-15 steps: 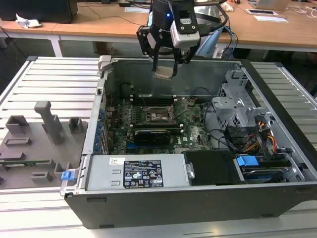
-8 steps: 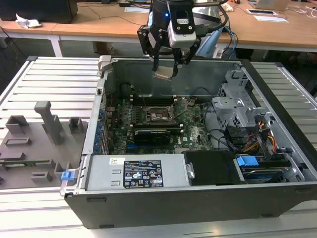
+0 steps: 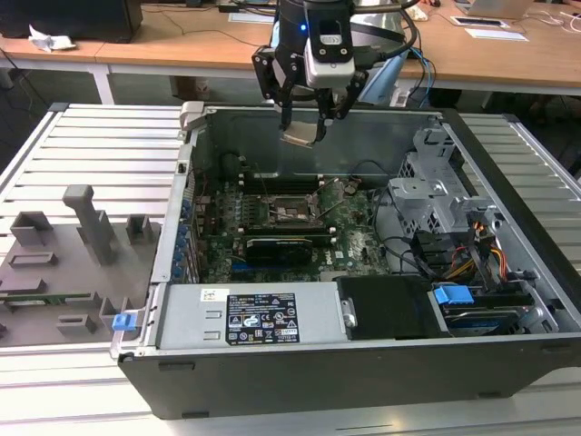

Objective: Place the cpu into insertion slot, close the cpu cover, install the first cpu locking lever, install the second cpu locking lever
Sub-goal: 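Place the cpu into insertion slot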

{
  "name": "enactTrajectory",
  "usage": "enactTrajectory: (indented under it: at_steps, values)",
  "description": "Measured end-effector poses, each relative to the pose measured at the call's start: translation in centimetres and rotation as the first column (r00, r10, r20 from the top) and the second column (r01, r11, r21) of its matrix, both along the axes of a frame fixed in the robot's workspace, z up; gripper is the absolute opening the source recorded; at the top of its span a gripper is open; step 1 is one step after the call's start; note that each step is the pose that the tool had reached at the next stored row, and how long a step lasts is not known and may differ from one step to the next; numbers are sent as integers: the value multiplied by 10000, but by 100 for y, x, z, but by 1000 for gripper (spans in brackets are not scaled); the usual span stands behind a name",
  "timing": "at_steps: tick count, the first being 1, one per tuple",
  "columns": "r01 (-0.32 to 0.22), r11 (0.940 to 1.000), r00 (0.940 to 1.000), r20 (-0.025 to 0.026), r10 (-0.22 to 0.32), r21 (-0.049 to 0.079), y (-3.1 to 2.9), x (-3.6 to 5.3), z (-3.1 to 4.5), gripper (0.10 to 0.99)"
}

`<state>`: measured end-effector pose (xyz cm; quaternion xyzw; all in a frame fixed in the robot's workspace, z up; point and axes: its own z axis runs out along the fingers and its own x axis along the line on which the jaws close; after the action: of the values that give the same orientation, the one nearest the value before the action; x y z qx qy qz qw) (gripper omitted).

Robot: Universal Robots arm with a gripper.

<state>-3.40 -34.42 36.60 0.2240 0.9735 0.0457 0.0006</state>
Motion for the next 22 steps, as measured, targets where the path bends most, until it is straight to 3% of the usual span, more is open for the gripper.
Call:
enactTrajectory:
  at_steps: [12, 17, 22]
  values:
    - [893, 9960, 9960, 1, -893, -1, 0, -1, -9, 529]
    - [1422, 9898, 9898, 1, -1422, -3, 0, -1, -14, 529]
    - [2057, 9786, 9786, 0, -2057, -3, 0, -1, -20, 529]
